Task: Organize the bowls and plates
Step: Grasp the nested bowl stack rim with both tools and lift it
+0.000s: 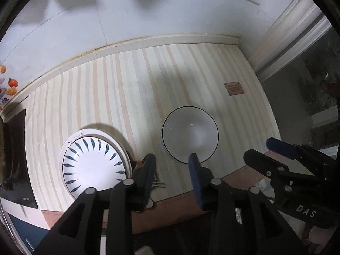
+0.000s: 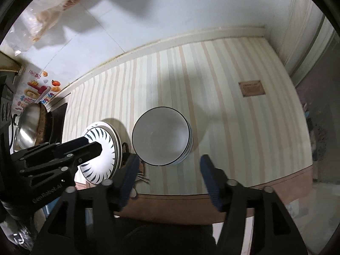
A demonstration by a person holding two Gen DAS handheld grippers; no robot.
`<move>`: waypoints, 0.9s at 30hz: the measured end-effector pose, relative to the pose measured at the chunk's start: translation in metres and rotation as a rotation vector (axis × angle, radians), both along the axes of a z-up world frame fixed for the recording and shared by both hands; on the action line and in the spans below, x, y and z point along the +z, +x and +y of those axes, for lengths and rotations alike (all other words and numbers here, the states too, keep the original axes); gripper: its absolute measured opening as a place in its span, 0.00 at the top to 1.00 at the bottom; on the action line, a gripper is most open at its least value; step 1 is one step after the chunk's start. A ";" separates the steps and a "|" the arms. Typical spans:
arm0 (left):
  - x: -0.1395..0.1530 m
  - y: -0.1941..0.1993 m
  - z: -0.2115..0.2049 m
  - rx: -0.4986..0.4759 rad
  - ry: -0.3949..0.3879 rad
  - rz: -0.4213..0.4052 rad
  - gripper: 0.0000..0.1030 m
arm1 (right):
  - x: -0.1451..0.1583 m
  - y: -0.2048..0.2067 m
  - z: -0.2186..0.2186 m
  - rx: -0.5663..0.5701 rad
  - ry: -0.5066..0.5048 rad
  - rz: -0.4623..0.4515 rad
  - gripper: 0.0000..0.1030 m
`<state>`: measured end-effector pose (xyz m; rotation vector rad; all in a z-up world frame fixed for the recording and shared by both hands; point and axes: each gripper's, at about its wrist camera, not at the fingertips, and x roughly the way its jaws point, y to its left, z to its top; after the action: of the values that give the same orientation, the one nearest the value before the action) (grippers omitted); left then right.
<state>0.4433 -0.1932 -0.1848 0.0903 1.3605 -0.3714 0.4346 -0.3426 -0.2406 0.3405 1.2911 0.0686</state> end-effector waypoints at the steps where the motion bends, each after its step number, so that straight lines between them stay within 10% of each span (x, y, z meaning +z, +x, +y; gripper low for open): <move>1: 0.002 -0.001 0.001 0.003 -0.002 -0.003 0.59 | 0.005 -0.003 0.001 0.001 -0.008 -0.012 0.26; 6: 0.013 -0.005 0.008 0.013 -0.019 -0.018 0.24 | 0.022 -0.013 0.003 -0.007 -0.033 -0.037 0.16; 18: 0.012 -0.008 0.014 0.035 -0.036 0.001 0.18 | 0.029 -0.026 0.000 -0.041 -0.020 -0.046 0.10; 27: -0.068 0.047 0.015 0.130 -0.162 0.187 0.18 | -0.040 -0.006 -0.026 -0.105 0.190 0.013 0.09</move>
<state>0.4907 -0.1782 -0.2533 -0.1706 1.5060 -0.3862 0.4282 -0.3685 -0.2803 0.5716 1.2800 0.1007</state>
